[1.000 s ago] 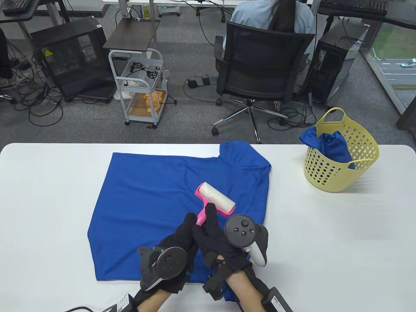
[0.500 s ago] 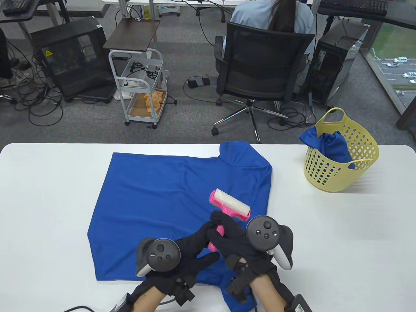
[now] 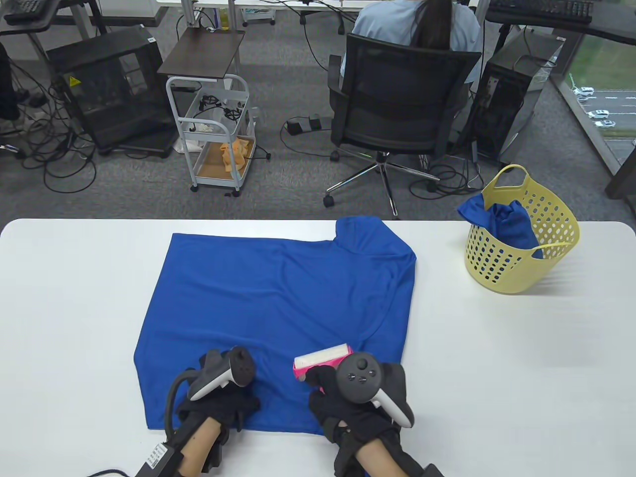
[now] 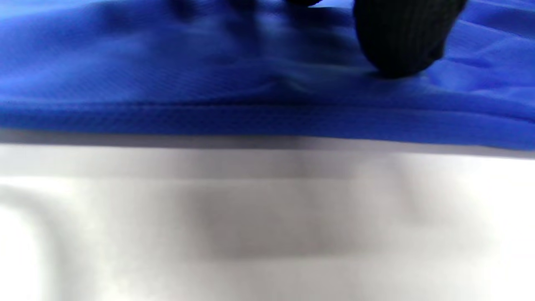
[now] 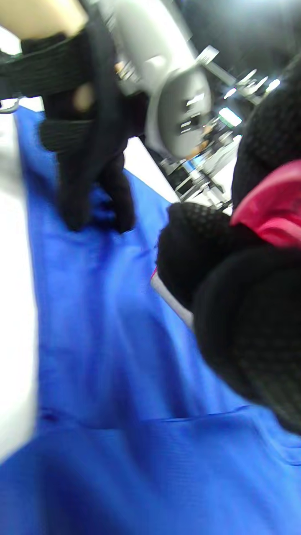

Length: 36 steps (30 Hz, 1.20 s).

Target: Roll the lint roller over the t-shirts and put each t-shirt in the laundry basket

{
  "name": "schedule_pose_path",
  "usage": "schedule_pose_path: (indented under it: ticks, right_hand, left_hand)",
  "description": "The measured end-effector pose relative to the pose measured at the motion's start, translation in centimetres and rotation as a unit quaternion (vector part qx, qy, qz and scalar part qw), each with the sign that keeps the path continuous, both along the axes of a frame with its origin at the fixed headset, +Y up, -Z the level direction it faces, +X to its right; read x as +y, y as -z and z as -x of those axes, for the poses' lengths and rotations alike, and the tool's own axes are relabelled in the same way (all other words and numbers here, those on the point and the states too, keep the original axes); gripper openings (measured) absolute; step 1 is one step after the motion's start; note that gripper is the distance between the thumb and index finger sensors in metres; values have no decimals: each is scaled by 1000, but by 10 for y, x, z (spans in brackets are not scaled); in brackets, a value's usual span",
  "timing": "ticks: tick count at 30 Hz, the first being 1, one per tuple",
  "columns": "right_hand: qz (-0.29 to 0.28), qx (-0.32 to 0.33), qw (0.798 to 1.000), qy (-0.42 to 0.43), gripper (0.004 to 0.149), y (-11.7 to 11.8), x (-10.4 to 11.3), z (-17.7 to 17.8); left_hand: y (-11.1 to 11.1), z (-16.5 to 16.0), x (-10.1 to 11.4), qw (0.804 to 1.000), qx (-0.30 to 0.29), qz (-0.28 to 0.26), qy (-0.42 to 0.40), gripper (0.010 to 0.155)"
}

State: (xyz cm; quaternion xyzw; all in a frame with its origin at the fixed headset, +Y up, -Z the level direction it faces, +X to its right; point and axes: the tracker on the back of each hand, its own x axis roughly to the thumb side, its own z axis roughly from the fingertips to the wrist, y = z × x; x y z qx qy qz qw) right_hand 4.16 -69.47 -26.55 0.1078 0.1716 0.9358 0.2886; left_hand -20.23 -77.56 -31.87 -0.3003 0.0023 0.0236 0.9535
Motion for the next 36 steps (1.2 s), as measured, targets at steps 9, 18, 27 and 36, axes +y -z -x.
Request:
schedule_pose_path:
  ticks: [9,18,27,36]
  right_hand:
    - [56,-41,993,-100,55,52,-35,27]
    - [82,-126,984,-91,55,207,-58,9]
    - [81,-175,981,-27,61,291,-65,-16]
    - [-54,-151,986,36,61,227,0,-42]
  left_hand:
    - [-3,7,-11,998,35,58,-14,85]
    - [-4,3,-10,996,30,80,2,85]
    - [-4,2,-10,996,22,81,3,85]
    - [-5,1,-10,997,17,80,5,85]
